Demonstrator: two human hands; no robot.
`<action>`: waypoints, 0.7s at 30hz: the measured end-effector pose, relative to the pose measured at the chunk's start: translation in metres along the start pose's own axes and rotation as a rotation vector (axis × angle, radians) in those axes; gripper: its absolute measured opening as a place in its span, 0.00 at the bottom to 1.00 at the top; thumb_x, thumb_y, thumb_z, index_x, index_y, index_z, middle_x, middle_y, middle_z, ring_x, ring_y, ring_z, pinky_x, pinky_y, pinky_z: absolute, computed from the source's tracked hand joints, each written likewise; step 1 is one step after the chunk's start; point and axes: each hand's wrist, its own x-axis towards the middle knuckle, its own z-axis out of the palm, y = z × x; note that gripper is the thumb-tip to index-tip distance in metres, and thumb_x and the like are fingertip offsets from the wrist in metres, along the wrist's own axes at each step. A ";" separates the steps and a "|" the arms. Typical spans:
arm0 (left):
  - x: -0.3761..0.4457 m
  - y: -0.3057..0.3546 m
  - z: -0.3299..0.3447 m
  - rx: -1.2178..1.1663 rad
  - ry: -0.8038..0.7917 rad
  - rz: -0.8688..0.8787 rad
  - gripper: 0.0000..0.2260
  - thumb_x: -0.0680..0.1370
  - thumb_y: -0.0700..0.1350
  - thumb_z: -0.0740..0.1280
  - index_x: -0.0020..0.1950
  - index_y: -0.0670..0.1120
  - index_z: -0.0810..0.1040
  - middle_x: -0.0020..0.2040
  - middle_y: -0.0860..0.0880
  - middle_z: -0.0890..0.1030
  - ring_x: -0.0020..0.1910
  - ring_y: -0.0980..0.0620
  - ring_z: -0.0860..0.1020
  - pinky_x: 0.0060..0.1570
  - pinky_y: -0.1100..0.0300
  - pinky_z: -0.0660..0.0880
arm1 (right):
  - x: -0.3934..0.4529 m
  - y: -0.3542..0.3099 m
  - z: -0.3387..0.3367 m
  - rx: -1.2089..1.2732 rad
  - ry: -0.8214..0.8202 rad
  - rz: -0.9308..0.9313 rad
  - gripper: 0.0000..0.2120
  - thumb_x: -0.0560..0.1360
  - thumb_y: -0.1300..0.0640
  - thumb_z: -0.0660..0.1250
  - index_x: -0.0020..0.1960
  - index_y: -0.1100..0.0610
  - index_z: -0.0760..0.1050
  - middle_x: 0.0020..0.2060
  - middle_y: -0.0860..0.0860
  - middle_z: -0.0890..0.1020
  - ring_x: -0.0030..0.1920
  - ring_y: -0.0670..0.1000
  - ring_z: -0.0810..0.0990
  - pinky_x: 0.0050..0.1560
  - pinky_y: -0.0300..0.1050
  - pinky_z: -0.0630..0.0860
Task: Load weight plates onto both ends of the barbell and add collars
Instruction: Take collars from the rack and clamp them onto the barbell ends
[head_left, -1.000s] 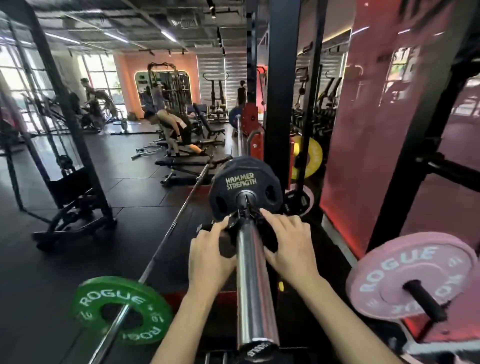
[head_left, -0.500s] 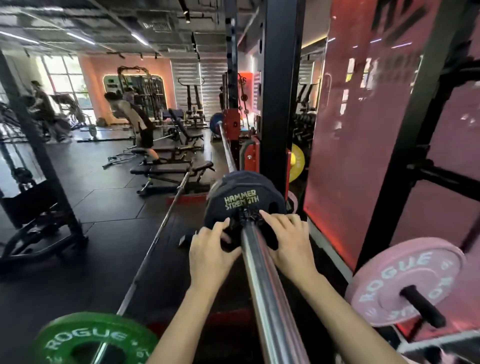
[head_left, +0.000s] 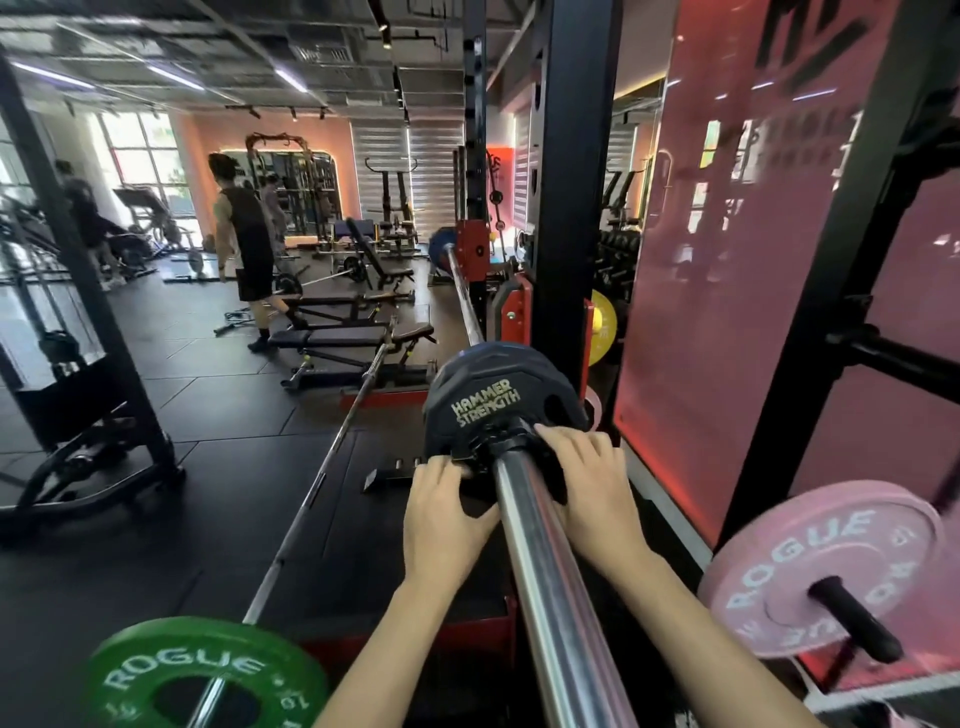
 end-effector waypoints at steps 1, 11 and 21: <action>0.000 0.000 -0.001 -0.051 -0.001 -0.024 0.20 0.67 0.50 0.80 0.53 0.50 0.75 0.50 0.59 0.71 0.52 0.55 0.72 0.50 0.62 0.71 | 0.001 0.000 0.000 -0.003 -0.006 -0.012 0.32 0.71 0.52 0.73 0.72 0.51 0.67 0.64 0.45 0.74 0.59 0.50 0.70 0.57 0.50 0.69; 0.006 0.009 -0.013 -0.170 -0.115 -0.050 0.40 0.71 0.46 0.78 0.76 0.57 0.60 0.61 0.61 0.73 0.51 0.65 0.74 0.54 0.71 0.71 | 0.004 -0.004 0.000 0.012 0.039 -0.032 0.33 0.72 0.50 0.72 0.73 0.50 0.66 0.62 0.45 0.75 0.57 0.49 0.69 0.56 0.49 0.70; 0.030 0.020 -0.029 0.073 -0.269 0.153 0.43 0.73 0.43 0.75 0.77 0.64 0.52 0.57 0.55 0.66 0.42 0.53 0.75 0.43 0.54 0.77 | 0.007 -0.003 0.000 0.028 0.102 -0.070 0.26 0.74 0.46 0.68 0.71 0.51 0.71 0.57 0.45 0.78 0.52 0.48 0.70 0.50 0.44 0.65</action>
